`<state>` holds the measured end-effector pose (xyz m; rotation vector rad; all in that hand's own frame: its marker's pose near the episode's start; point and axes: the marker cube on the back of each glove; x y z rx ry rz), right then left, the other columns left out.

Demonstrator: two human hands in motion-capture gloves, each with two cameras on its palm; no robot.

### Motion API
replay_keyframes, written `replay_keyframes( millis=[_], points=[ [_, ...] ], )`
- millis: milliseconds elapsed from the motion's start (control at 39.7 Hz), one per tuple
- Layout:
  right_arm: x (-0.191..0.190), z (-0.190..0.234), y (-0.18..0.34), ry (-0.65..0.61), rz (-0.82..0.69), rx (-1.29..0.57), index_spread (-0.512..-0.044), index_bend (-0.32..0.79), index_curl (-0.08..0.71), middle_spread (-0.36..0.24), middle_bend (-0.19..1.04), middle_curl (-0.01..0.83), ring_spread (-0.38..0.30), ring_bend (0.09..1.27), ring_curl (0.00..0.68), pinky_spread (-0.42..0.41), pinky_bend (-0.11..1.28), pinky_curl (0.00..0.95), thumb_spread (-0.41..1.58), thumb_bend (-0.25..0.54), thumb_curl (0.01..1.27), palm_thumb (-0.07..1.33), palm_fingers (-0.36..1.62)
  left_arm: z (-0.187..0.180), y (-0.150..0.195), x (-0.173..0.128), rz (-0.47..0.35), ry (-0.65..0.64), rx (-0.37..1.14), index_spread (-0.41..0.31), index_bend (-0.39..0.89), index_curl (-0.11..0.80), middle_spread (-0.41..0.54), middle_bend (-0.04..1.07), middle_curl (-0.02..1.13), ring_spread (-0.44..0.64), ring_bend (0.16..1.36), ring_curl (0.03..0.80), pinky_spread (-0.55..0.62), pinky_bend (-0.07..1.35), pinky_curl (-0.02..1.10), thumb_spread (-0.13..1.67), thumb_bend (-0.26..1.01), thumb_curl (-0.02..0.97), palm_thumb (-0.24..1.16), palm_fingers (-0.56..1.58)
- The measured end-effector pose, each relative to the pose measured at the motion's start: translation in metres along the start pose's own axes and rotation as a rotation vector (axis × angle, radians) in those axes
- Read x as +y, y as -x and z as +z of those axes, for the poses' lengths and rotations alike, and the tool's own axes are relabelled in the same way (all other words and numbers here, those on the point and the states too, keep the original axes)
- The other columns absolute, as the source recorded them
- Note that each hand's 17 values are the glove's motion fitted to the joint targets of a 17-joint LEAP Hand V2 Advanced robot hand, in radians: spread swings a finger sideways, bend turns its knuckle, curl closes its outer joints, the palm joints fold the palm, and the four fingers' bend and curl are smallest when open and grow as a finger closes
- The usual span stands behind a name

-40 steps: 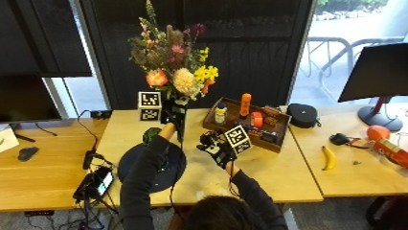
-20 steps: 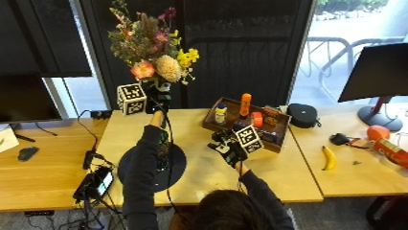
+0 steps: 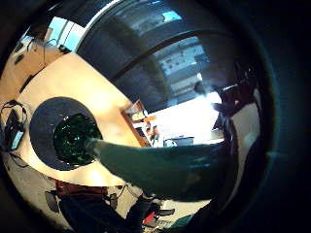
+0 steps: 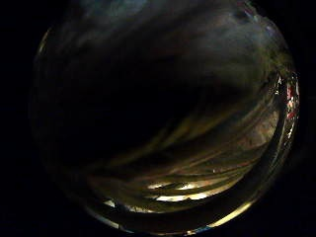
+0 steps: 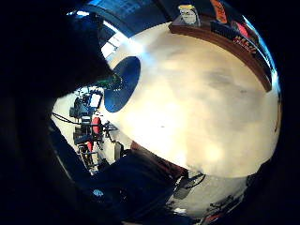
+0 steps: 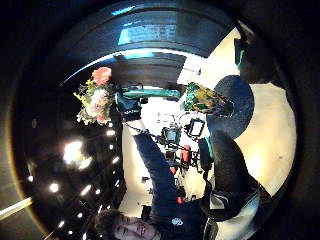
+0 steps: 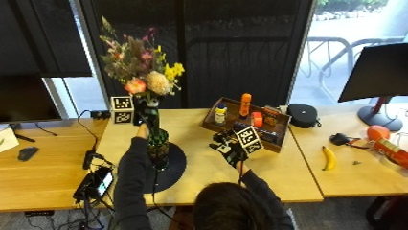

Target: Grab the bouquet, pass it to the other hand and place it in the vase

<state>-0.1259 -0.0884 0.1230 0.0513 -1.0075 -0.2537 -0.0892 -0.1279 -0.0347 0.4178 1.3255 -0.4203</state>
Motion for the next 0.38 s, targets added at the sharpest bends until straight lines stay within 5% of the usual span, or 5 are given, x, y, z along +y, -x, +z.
replay_keyframes(
  millis=[76,101,126,176,378],
  points=[
    [0.003,-0.007,-0.011,0.000,0.004,-0.014,-0.272,0.17,0.416,-0.210,0.19,0.442,-0.180,0.27,0.390,0.154,0.16,0.298,1.00,-0.022,0.44,0.85,0.88,-0.006,0.077,0.007,-0.051,0.253,-0.119,-0.329,0.28,0.640,-0.312,0.64,0.59,-0.34,0.80,0.493,-0.36,0.59,0.50,0.52,-0.11,0.690,0.76,1.16],
    [0.004,-0.011,-0.017,-0.005,0.008,-0.020,-0.271,0.18,0.417,-0.213,0.19,0.442,-0.177,0.26,0.387,0.154,0.16,0.296,1.00,-0.022,0.44,0.85,0.88,-0.012,0.108,0.015,-0.082,0.328,-0.175,-0.268,0.15,0.609,-0.259,0.56,0.57,-0.27,0.68,0.459,-0.28,0.49,0.47,0.57,-0.14,0.650,0.66,0.55],
    [0.004,-0.016,-0.024,-0.014,0.014,-0.024,-0.272,0.18,0.417,-0.215,0.19,0.441,-0.176,0.26,0.388,0.154,0.15,0.293,1.00,-0.022,0.44,0.85,0.88,-0.019,0.137,0.024,-0.117,0.384,-0.229,-0.251,0.16,0.636,-0.239,0.60,0.64,-0.25,0.70,0.531,-0.25,0.53,0.53,0.61,-0.12,0.634,0.64,0.51],
    [0.006,-0.025,-0.039,-0.038,0.033,-0.027,-0.271,0.18,0.419,-0.219,0.20,0.441,-0.173,0.25,0.388,0.158,0.15,0.290,1.00,-0.022,0.44,0.85,0.87,-0.035,0.181,0.042,-0.183,0.446,-0.312,-0.138,0.16,0.637,-0.054,0.41,0.63,-0.05,0.64,0.563,-0.02,0.50,0.57,0.66,-0.10,0.599,0.59,-0.16],
    [0.013,-0.046,-0.062,-0.130,0.127,0.024,-0.272,0.18,0.424,-0.211,0.20,0.443,-0.163,0.23,0.386,0.165,0.15,0.275,1.00,-0.013,0.45,0.87,0.87,-0.066,0.224,0.065,-0.309,0.478,-0.451,0.064,0.08,0.496,0.255,0.14,0.38,0.27,0.53,0.349,0.30,0.41,0.39,0.79,-0.04,0.526,0.59,-0.13]
  ],
)
